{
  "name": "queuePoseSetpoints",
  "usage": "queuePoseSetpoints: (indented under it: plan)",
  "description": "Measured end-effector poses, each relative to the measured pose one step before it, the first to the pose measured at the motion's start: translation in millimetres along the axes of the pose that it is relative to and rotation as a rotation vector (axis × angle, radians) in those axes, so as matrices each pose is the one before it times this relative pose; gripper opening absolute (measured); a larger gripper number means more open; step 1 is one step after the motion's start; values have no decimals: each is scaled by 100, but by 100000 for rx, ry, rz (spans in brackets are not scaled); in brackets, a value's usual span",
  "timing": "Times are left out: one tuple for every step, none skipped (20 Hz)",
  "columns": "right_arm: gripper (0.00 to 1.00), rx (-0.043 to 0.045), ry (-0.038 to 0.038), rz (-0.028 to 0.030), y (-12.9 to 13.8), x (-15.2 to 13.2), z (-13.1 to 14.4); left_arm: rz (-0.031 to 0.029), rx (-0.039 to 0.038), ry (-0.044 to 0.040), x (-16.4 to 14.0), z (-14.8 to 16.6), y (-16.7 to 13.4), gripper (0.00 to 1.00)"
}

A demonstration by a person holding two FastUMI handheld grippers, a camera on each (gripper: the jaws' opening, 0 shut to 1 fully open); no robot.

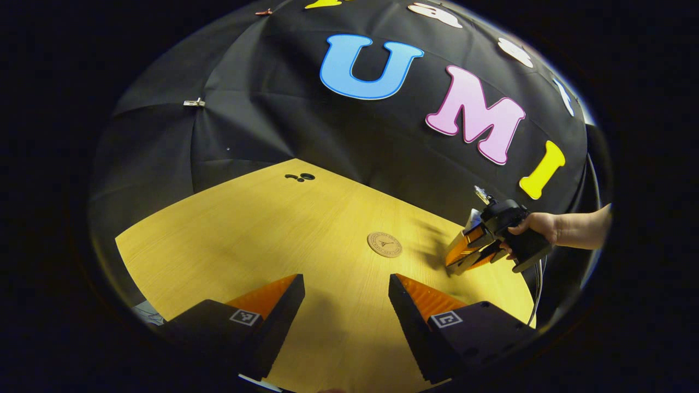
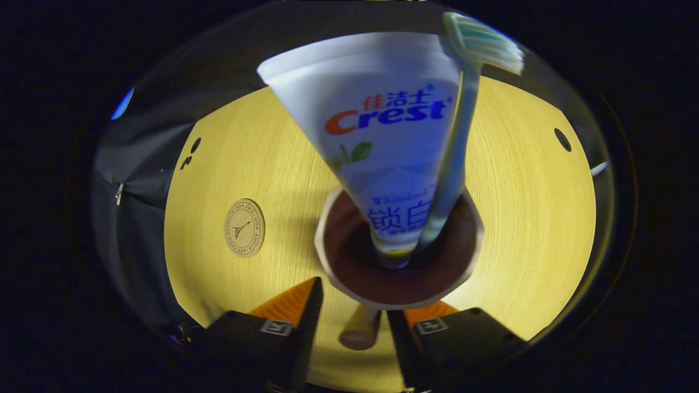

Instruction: Put the toothbrush and toothpaste on the desktop into the cup, then pick up the cup and place it on the coaster on the desktop.

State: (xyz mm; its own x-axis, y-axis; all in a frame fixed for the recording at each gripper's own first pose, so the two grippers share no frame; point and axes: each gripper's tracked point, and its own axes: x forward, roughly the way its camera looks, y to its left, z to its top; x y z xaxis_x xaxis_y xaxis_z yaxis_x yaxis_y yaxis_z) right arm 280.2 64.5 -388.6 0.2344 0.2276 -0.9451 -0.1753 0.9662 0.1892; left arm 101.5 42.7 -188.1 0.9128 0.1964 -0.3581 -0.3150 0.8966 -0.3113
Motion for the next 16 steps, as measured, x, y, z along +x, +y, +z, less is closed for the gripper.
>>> queuePoseSetpoints:
  plan:
    - [56, 191, 501, 389, 107, -48, -47, -645, 296, 222, -64, -130, -349, 97]
    - [53, -39, 73, 278, -15, 28, -21, -470, 188, 339, -146, -62, -312, 98]
    - [49, -46, -299, -980, -319, -91, 62, -538, 100, 361, 18, -272, -301, 98]
    - [40, 280, 434, -523, 83, 119, -83, -388, 64, 411, -144, -149, -249, 97]
    - [39, -242, -327, -673, -66, -51, 68, -105, 52, 298, -102, -188, -228, 97]
    - [43, 229, 231, -103, 81, -51, 30, -379, 72, 551, -91, -88, -315, 97]
    - [38, 44, -327, -84, 78, 45, 90, -249, 116, 371, -184, -336, -266, 97]
    - [43, -910, 24, -246, -89, -131, -3, 15, 283, 35, -100, -120, -167, 98]
    - [39, -1865, -242, -613, -102, 189, -51, 157, 99, -76, -187, -194, -113, 98]
    - [37, -1583, -182, 576, -57, -357, 100, 153, -88, -11, -129, -126, -75, 98]
    - [36, -377, 914, -47, 55, 60, -294, 83, -355, -15, -52, -144, -163, 98]
    - [36, -843, -613, -1081, -103, -102, 60, 127, -480, 40, -223, -1, -22, 98]
    - [36, -1730, -1687, -2317, -285, 64, 124, 315, -470, -22, -156, -134, 22, 98]
    - [32, -3028, -153, -800, -69, -237, -134, 378, -414, 45, -143, -153, 50, 98]
    - [22, -2929, 256, -871, -82, 174, -298, 223, -336, 483, -157, -251, 114, 98]
    - [22, -2592, -665, -293, -38, -140, -53, 286, -187, 518, -9, -134, 107, 98]
